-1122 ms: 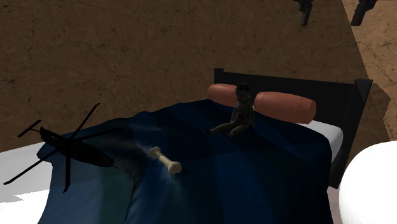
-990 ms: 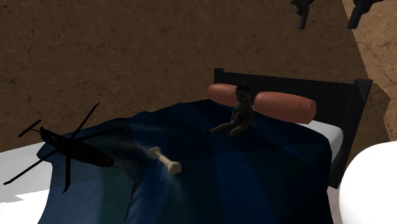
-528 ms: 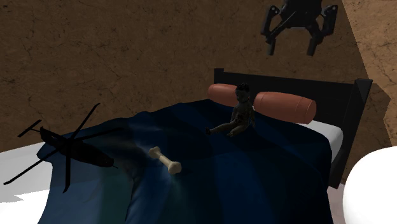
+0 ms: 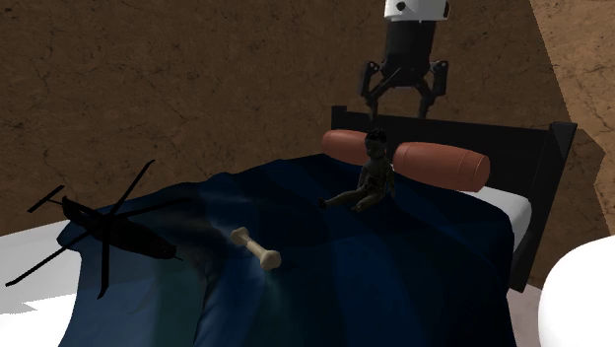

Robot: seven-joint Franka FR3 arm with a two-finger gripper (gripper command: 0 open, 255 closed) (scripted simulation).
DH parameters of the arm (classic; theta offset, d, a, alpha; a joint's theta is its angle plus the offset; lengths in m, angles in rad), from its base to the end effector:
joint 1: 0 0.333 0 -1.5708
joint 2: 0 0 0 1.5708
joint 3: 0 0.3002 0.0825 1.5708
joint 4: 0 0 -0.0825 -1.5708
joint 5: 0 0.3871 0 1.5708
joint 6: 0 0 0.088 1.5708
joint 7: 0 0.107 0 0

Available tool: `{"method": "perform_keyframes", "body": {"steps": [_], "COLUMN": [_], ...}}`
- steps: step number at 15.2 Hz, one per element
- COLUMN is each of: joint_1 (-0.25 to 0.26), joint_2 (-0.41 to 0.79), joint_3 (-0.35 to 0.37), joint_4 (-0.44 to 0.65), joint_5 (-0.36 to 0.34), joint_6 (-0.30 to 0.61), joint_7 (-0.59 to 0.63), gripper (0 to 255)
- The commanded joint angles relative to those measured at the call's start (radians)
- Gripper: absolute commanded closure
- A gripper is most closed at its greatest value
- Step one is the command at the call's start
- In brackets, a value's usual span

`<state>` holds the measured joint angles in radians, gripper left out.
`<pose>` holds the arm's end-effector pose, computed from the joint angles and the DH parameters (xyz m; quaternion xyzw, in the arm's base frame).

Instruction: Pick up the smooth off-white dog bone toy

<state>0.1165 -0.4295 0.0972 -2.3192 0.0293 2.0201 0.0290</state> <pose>0.4339 0.0989 0.5016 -0.9944 -0.0835 -0.0647 0.0010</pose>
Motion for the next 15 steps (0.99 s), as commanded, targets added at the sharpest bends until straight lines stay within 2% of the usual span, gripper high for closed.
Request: {"method": "perform_keyframes", "body": {"steps": [1,8,15], "joint_1": [0.014,0.055,0.1], "joint_2": [0.059,0.278,0.508], "joint_3": [0.019,0.081,0.133], "joint_4": [0.007,0.074,0.181], "joint_5": [-0.002,-0.035,-0.11], "joint_6": [0.049,0.186,0.286], "joint_7": [-0.005,-0.012,0.003], "gripper": [0,0,0]}}
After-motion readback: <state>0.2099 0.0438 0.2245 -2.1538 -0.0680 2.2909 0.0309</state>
